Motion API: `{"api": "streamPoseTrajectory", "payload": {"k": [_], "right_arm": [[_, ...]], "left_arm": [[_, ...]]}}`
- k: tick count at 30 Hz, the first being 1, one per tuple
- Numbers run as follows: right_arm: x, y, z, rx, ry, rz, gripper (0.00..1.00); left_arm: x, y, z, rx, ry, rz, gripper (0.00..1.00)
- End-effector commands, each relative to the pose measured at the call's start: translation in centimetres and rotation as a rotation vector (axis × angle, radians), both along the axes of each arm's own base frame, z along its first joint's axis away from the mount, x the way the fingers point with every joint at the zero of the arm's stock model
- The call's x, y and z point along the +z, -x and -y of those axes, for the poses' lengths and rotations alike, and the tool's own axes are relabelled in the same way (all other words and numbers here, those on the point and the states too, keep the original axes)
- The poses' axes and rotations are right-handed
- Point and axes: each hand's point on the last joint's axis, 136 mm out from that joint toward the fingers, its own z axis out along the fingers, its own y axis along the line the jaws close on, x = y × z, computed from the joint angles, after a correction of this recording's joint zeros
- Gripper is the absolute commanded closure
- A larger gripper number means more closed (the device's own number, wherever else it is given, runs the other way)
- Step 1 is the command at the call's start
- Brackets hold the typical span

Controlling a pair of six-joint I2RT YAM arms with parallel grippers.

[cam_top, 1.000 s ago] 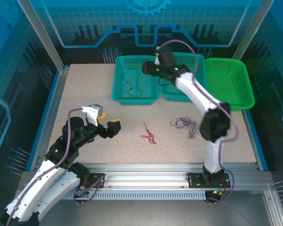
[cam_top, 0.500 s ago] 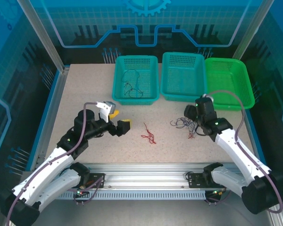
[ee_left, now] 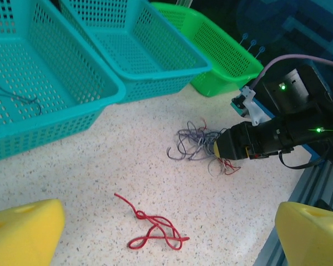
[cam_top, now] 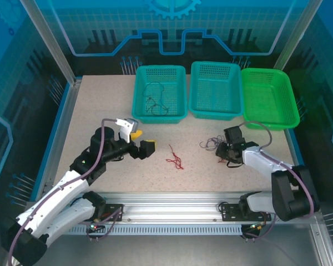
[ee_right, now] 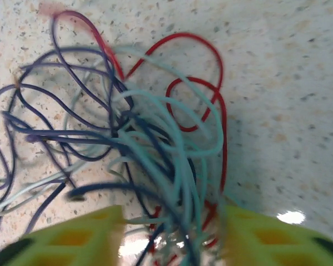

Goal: Untangle the cables

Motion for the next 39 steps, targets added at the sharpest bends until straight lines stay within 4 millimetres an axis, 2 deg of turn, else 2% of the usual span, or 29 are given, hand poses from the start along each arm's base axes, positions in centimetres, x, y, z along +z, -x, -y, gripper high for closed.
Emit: {"api": "streamPoseTrajectory", "payload": {"k": [1,3,4,6,15,18,20,22,25,29,34,39], "right_arm": [[0.9,-2.5,-0.7,0.059,-0.017,0.09,0.77],[1.2,-2.8,-1.4,0.11,-0.035,0.11,0.9],[1.7,-2.9,-2.4,0.164,-0.072,0.131,0.95],[3.2,-2.9,-4.0,0.248,-0.119,0.19,1.0],[11.0,0.1,-10.1,0.568,-0.273,0.373,1.0],[13.1,0.9,-11.4,0.638,-0.294,0.412,1.0],[14.2,1.3,-12.0,0.677,-0.307,0.437,1.0],[15.2,1.6,-12.7,0.719,-0.334,0.461,1.0],[16.2,1.9,-13.3,0.754,-0.369,0.478,1.0],[17.4,2.4,-14.5,0.802,-0.437,0.475,1.0],[18.2,2.2,-14.7,0.797,-0.447,0.491,1.0],[19.1,2.0,-14.9,0.788,-0.475,0.507,1.0]], "left_arm": [[0.5,-0.5,0.4,0.027,0.026,-0.073,0.02],[0.4,-0.5,1.1,0.014,0.036,-0.095,0.02],[0.3,-0.5,1.5,0.007,0.036,-0.102,0.02],[0.1,-0.5,2.2,-0.003,0.036,-0.121,0.01],[-1.2,-3.2,5.1,0.012,0.119,-0.272,0.04],[-1.6,-4.2,5.9,0.025,0.133,-0.299,0.07],[-1.8,-4.6,6.3,0.023,0.139,-0.294,0.15],[-2.1,-5.0,6.6,0.017,0.138,-0.276,0.31],[-2.8,-4.7,7.5,-0.053,0.117,-0.266,0.41],[-3.1,-3.9,9.3,-0.169,0.144,-0.312,0.45],[-4.0,-4.2,10.0,-0.185,0.158,-0.347,0.45],[-3.8,-4.2,10.5,-0.215,0.178,-0.334,0.55]]}}
